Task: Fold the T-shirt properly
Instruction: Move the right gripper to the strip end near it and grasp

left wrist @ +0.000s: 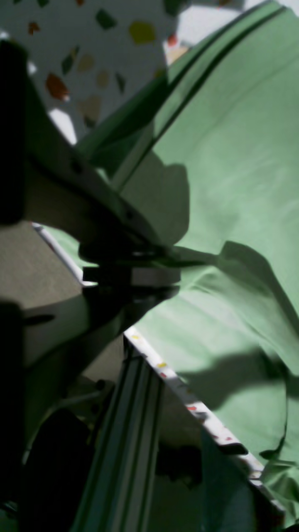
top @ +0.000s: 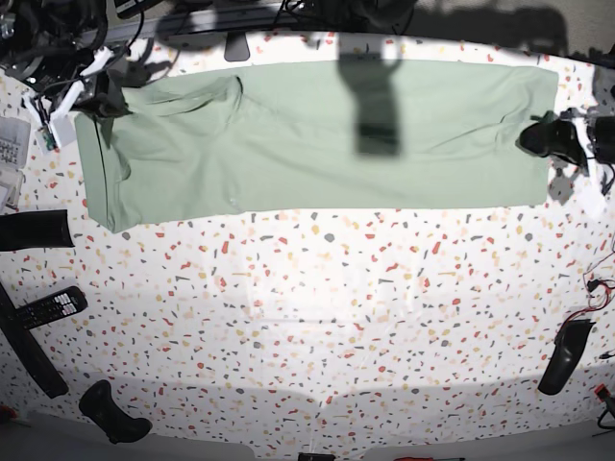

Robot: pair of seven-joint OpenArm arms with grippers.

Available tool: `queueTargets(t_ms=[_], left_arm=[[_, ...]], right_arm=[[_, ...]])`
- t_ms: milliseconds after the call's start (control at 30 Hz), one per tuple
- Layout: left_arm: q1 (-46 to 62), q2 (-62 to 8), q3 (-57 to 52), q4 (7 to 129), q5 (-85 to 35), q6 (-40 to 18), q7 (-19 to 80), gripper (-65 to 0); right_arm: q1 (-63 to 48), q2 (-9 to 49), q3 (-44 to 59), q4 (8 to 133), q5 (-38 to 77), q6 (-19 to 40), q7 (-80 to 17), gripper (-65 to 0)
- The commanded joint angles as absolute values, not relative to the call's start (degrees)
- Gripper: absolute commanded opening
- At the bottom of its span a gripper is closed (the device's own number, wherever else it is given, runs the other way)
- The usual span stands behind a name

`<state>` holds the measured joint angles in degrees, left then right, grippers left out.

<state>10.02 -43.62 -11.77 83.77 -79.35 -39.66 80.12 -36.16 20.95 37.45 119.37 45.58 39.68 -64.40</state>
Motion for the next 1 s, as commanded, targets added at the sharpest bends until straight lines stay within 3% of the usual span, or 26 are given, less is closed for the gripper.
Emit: queueTargets(t_ms=[0,300,600,767,967], left_arm=[[9.8,-44.6,-12.3,84.5,-80.4,-40.0,80.0,-65.0],[11.6,-44.6,-12.3,84.5,-67.7,-40.0,74.8,-65.0],[11.6,-44.5,-12.3,84.5,-67.5,-40.0,73.6,-65.0],[11.6,-43.6,-12.3,84.5,-67.5,-40.0,73.6,-42.6],[11.5,-39.9,-12.3,84.5,-67.0,-39.0,73.4,-40.4]], right_arm=[[-36.2,21.7,37.9,120.4,46.0,40.0,-63.3,-65.0],[-35.9,21.7,37.9,120.4,44.7,40.0,-63.0,-65.0],[-35.5,21.7,37.9,120.4,48.2,40.0,-57.9,-65.0],[-32.2,21.7,37.9,120.4,48.0,40.0,-57.9,-65.0],[-26.1,21.6,37.8,120.4,48.0,40.0,-61.2,-65.0]])
